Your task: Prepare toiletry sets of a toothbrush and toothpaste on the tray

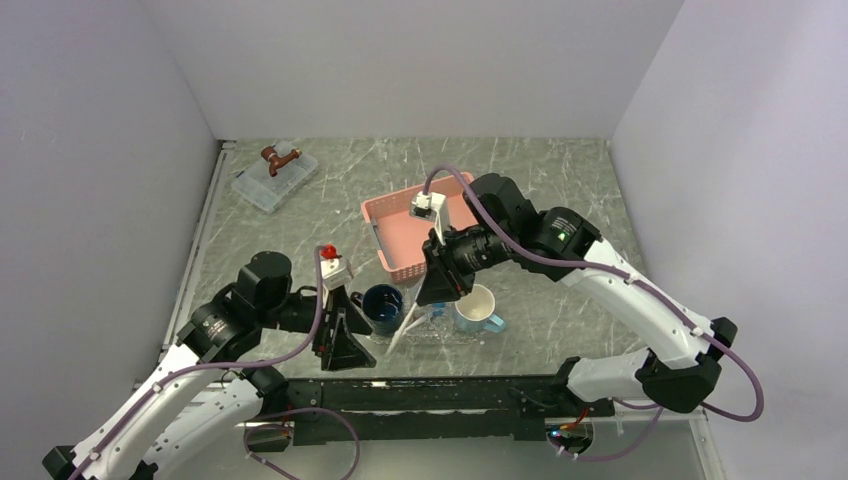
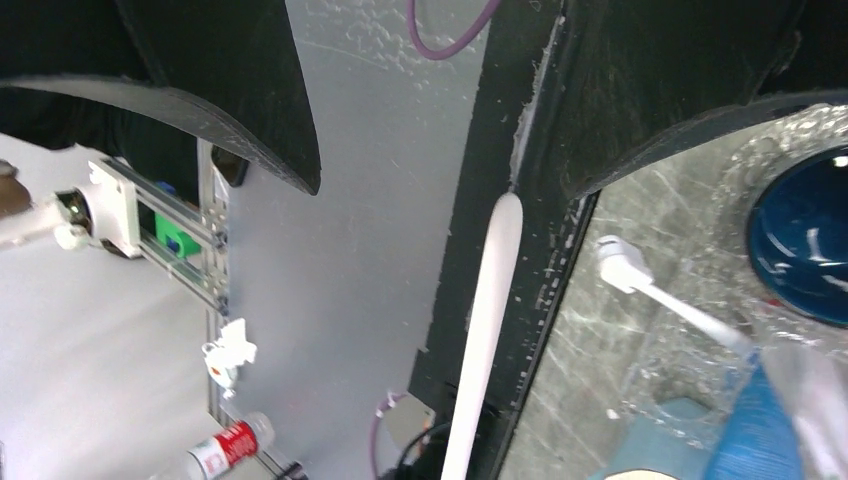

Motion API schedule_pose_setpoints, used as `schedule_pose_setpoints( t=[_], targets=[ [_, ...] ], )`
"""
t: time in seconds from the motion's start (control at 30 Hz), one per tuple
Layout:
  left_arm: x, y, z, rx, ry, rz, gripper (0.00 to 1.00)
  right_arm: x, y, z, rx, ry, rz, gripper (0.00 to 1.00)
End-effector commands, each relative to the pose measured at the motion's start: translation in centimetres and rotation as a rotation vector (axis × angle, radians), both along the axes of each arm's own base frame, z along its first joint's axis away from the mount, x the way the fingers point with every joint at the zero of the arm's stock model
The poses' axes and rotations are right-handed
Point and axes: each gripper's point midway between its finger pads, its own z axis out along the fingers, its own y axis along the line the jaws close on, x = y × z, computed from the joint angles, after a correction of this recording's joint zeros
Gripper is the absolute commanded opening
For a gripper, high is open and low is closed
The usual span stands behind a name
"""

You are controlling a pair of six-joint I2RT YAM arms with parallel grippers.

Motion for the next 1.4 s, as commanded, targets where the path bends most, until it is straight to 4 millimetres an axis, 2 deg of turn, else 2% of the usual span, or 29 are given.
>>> schedule_pose_setpoints(
  t=[0.0,0.17,0.4,0.57,0.93,1.37],
  targets=[
    [2.3,0.0,2.0,-0.027,-0.092,0.137,0.96,1.3,-2.4,-0.2,-0.062,-0.103,-0.151,0.0],
    [4.2,0.6,1.6,0.005,-0.141,0.254,0.98,2.0,-4.4,-0.8,-0.118,-0.173,-0.258,0.0],
    [5.6,1.1,0.9,0.037,-0.172,0.326,0.99,2.4,-6.5,-1.8,-0.219,-0.23,-0.344,0.0],
    [6.1,1.3,0.3,0.054,-0.177,0.35,0.99,3.0,-7.2,-2.7,-0.289,-0.286,-0.417,0.0],
    [6.2,1.2,-0.7,0.046,-0.203,0.339,0.99,4.5,-6.2,-4.5,-0.31,-0.417,-0.544,0.0],
    [6.3,1.1,-1.4,0.056,-0.19,0.341,0.99,4.0,-4.6,-7.4,-0.284,-0.411,-0.54,0.0]
  ],
)
